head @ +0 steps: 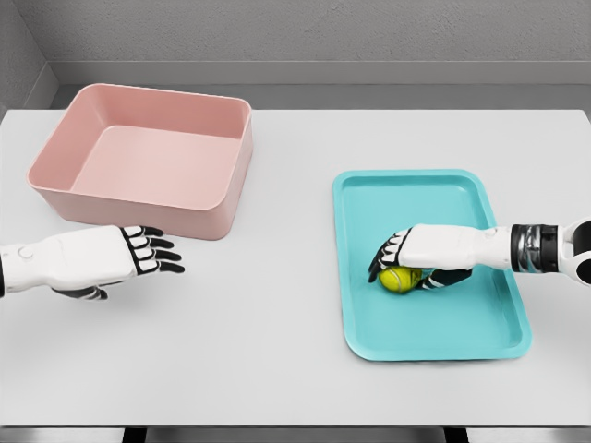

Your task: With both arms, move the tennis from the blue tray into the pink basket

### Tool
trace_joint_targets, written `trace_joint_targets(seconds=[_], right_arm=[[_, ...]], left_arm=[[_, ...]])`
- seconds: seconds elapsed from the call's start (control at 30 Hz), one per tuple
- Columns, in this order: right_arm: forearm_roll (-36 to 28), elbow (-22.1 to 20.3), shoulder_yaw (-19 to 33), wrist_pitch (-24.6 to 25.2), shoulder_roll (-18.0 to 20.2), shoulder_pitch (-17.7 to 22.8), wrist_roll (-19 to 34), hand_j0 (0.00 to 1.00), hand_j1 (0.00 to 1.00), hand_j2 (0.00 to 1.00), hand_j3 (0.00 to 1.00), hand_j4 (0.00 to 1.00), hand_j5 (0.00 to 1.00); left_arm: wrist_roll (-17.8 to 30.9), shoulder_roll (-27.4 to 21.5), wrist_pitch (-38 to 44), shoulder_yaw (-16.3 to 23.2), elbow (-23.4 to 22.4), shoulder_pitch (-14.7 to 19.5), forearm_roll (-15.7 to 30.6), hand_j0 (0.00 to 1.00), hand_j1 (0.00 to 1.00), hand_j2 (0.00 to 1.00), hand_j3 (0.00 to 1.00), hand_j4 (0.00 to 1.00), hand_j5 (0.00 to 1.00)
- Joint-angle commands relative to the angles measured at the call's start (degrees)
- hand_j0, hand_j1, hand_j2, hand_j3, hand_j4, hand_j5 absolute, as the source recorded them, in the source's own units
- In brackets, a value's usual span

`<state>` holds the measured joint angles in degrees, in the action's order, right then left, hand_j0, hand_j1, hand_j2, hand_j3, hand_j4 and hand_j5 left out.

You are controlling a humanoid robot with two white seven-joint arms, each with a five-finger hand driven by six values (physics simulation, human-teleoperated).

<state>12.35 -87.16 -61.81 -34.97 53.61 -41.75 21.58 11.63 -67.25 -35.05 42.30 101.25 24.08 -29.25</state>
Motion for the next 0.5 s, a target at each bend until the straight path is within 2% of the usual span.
trace_joint_targets(seconds=[0.0, 0.2, 0.47], right_arm=[[0.3, 0.2, -0.2, 0.0, 0.0, 0.0, 0.0, 0.61, 0.61, 0.61, 0.61, 0.61, 0.61], [0.4, 0.2, -0.1, 0.0, -0.3, -0.3, 0.0, 0.56, 0.56, 0.56, 0.56, 0.56, 0.56], [0.4, 0.0, 0.6, 0.0, -0.3, -1.7, 0.0, 0.56, 0.56, 0.56, 0.56, 0.56, 0.56]], left_arm=[[0.0, -0.1, 0.1, 0.0, 0.0, 0.0, 0.3, 1.00, 1.00, 1.00, 1.00, 1.00, 1.00], [0.0, 0.0, 0.1, 0.0, 0.0, 0.0, 0.3, 1.00, 1.00, 1.00, 1.00, 1.00, 1.00], [0.0, 0.0, 0.1, 0.0, 0.0, 0.0, 0.3, 1.00, 1.00, 1.00, 1.00, 1.00, 1.00]])
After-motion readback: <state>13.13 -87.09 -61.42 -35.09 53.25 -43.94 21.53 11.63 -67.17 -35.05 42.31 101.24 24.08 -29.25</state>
